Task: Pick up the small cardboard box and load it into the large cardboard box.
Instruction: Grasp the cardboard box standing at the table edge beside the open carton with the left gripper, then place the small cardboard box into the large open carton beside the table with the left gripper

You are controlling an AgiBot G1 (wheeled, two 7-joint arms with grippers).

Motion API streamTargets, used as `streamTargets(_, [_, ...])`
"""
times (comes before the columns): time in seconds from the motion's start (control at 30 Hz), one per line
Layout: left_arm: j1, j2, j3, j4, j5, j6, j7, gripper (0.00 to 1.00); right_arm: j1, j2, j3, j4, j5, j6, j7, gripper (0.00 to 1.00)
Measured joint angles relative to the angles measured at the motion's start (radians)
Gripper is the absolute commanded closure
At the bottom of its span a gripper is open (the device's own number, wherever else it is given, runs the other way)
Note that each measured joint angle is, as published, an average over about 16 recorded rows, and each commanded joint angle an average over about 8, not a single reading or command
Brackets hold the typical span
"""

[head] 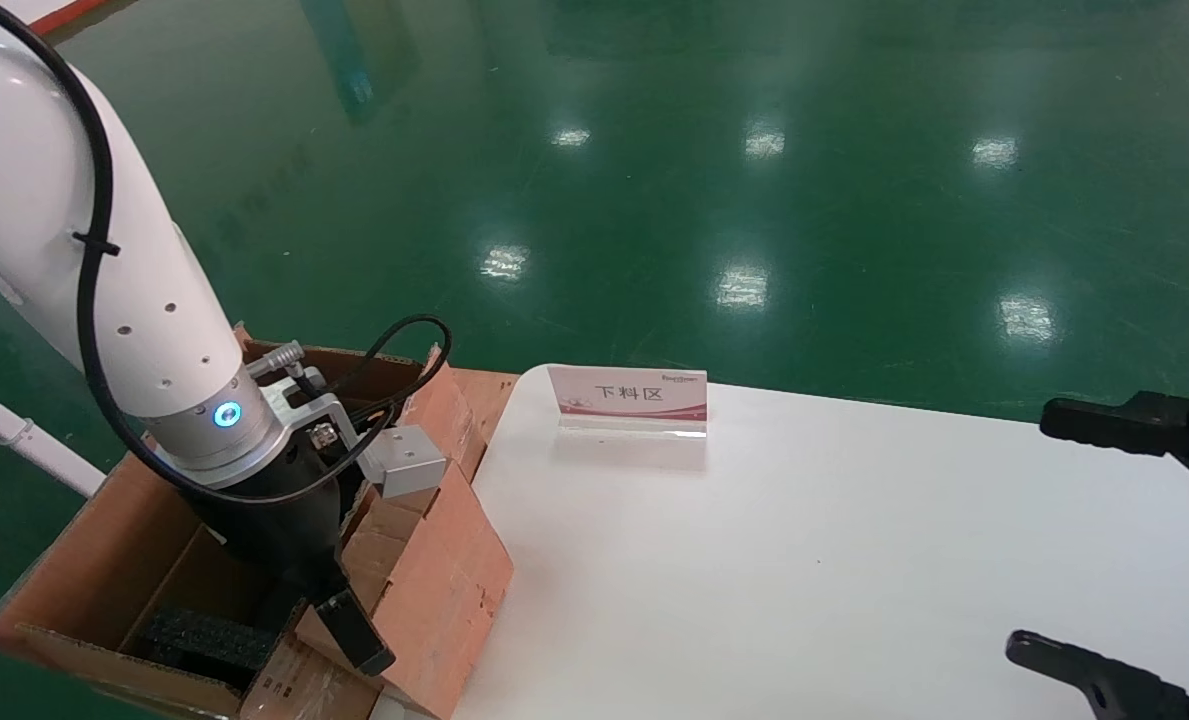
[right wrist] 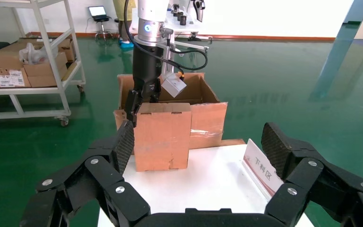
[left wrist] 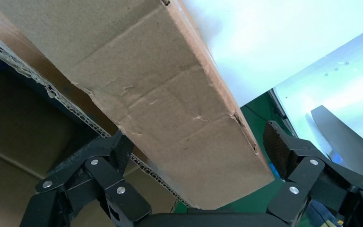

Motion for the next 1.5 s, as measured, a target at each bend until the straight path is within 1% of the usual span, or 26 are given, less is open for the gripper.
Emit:
streamTargets(0.03, [0.0,0.0,0.0,0.0,0.0,0.0,0.0,1.0,0.0,0.0,0.0,0.0,0.0,0.0,0.0,0.97])
streamTargets(0.07, [0.0,0.0,0.0,0.0,0.0,0.0,0.0,1.0,0.0,0.0,0.0,0.0,0.0,0.0,0.0,1.0])
streamTargets(1.23, [-0.003,-0.004,-0.003,0.009,-0.011,0.008,0.008,1.0,0.0,0.0,0.001,0.0,0.0,0.0,0.0,1.0])
streamTargets(1.5, [-0.045,-0.035,-0.022,0.024,-0.048,0.044,0.041,1.0,0.0,0.0,0.0,-0.001,0.0,0.0,0.0,1.0])
